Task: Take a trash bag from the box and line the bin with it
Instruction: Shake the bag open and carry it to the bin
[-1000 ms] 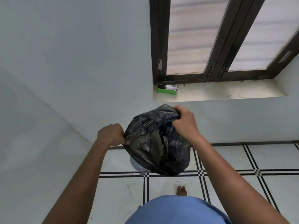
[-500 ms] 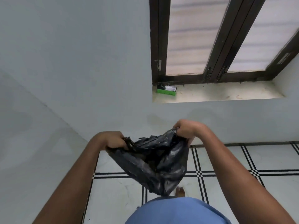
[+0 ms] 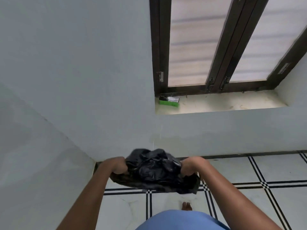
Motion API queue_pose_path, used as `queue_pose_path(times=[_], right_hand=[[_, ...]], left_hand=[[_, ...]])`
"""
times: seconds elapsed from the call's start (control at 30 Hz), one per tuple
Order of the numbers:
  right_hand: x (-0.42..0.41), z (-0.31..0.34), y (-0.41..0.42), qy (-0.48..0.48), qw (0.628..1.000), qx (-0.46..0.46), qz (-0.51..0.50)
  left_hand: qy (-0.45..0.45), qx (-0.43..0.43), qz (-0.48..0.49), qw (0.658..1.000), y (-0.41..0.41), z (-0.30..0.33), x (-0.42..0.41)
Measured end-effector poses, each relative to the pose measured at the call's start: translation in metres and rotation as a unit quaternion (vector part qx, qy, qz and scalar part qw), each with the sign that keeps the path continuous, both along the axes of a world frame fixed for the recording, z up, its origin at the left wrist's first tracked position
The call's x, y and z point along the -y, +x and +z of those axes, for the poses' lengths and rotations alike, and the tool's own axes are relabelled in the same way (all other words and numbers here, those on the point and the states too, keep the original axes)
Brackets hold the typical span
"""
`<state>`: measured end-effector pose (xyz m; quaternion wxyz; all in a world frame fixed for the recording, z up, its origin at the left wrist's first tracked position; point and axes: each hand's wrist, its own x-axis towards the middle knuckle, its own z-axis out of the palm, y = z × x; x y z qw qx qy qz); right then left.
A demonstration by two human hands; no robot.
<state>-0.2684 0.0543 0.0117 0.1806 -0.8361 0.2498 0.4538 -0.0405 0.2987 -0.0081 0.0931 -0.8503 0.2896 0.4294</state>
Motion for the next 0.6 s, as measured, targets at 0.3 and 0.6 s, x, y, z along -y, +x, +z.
queue_pose_path(times=[0.3, 0.6], right_hand=[[0.001, 0.023, 0.030, -0.009, 0.617, 0.680, -0.396], [-0.026, -0.037, -0.001, 0.013, 0.921, 0.332, -0.205]], left_hand=[[-0.608, 0.154, 0.380, 0.680, -0.020, 0.060, 0.026], [-0.395, 0.067, 0.217, 0.890, -0.031, 0.009, -0.016]])
